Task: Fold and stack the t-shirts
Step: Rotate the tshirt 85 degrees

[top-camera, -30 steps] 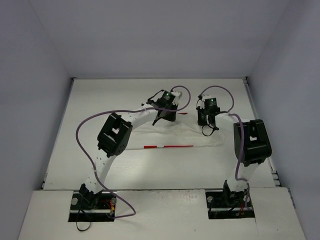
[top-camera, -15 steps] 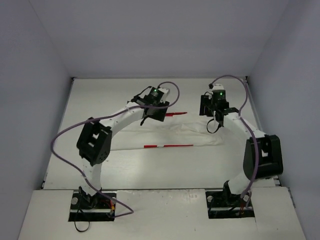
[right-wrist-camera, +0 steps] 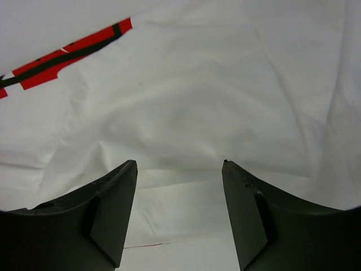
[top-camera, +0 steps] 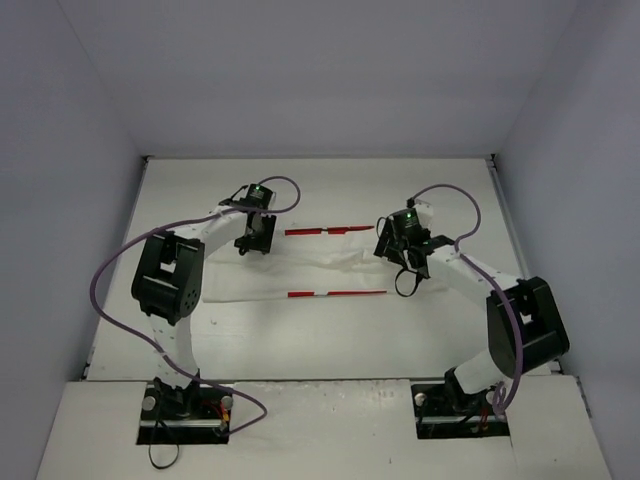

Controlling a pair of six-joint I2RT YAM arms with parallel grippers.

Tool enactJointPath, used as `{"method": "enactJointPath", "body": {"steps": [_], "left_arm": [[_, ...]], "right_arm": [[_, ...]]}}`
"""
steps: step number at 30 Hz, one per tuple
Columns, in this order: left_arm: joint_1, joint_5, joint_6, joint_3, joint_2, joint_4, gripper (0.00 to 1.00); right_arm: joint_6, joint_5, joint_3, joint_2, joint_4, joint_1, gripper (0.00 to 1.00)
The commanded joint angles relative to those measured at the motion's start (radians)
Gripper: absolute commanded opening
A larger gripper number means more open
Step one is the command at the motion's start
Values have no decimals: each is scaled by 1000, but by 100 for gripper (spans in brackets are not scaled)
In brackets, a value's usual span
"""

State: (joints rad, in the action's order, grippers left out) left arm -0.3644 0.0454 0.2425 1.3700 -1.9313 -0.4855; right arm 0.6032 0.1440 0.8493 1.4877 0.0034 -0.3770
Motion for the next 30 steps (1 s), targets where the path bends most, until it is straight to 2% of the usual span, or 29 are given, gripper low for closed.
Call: {"method": "enactJointPath", "body": {"steps": [1, 6, 11, 15, 19, 21, 25, 30], "left_arm": [[-3, 0, 0, 8, 35, 12, 42], [2, -42, 66, -73, 52, 16, 41], [1, -115, 141, -154, 90, 29, 39], [-31, -245, 220, -242, 136, 75, 38], [-171, -318, 253, -268, 176, 114, 38], [-202, -341, 277, -253, 228, 118, 39], [-194, -280, 274, -180, 367, 60, 44], [-192, -160, 231, -97, 439, -57, 47]], "right_arm": [[202, 114, 16, 58, 13, -12, 64], [240, 139, 46, 190, 15, -14, 66], [103, 152, 202, 353, 9, -3, 65], [-121, 83, 484, 559, -8, 30, 65], [-335, -40, 822, 764, -56, 50, 66], [-422, -74, 994, 811, -69, 47, 67], [-557, -97, 1125, 798, -74, 47, 72], [-641, -86, 1059, 603, -72, 47, 76]]}}
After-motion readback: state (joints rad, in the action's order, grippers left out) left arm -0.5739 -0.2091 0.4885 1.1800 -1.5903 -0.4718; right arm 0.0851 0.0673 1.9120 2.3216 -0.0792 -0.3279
